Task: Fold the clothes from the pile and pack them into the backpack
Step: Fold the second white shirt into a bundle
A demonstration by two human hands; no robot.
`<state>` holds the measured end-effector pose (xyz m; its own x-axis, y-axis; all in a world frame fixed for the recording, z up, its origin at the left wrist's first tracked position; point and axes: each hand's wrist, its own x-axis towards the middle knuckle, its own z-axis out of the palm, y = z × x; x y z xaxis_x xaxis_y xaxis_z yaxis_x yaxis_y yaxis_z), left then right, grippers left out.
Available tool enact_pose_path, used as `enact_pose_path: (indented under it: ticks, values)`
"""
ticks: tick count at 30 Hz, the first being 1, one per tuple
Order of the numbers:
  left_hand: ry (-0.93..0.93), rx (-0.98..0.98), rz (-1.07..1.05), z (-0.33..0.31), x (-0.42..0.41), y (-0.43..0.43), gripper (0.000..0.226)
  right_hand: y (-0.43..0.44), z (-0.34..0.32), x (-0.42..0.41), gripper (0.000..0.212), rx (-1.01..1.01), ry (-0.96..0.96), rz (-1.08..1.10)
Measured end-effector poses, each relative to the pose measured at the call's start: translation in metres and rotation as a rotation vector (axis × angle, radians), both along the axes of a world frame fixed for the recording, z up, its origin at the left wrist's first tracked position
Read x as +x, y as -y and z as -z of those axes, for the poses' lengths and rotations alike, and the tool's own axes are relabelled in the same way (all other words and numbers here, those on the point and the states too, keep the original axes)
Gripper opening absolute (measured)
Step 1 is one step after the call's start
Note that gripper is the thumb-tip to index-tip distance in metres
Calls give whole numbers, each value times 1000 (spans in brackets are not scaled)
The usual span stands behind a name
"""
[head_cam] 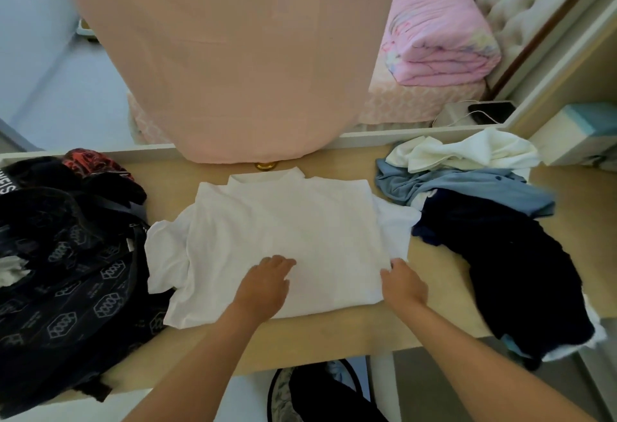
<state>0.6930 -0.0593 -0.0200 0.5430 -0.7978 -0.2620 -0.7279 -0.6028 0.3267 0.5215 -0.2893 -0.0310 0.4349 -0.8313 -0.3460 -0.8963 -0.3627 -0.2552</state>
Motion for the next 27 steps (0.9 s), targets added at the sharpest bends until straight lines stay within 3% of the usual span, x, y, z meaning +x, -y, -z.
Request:
enact_pose_path:
  ticks: [3, 5, 7, 9, 12, 14, 17, 20, 23, 25, 27]
  values:
    - [-43, 160, 102, 10, -13, 33, 57, 14, 1, -6, 27, 23, -6, -93]
    - [89, 322, 108, 14, -16, 46, 51, 25, -1, -7, 25, 48, -133, -138]
    - [215, 381, 73, 9, -14, 62, 41, 39, -4, -5, 27, -19, -131, -137]
    - [266, 329, 107, 8, -9, 81, 36, 59, -7, 3, 30, -188, -1, -181]
    - [153, 103, 215, 13, -1, 112, 36, 95, -7, 26, 29, -311, 111, -327]
    - [70, -23, 307, 14, 2, 136, 44, 116, -4, 40, 34, -322, 54, -426]
    - [72, -61, 422, 12, 10, 174, 55, 136, 0, 56, 43, -345, -177, -498]
    - [102, 76, 473, 16, 22, 206, 61, 147, 0, 64, 59, -345, -320, -424]
    - [63, 339, 392, 28, 37, 222, 64, 158, -1, 66, 56, -288, -349, -351]
    - [108, 445, 344, 30, 45, 228, 63, 164, -2, 66, 37, -231, -194, -305]
    - [239, 339, 319, 23, 47, 240, 55, 163, -8, 65, 17, -95, 133, -189]
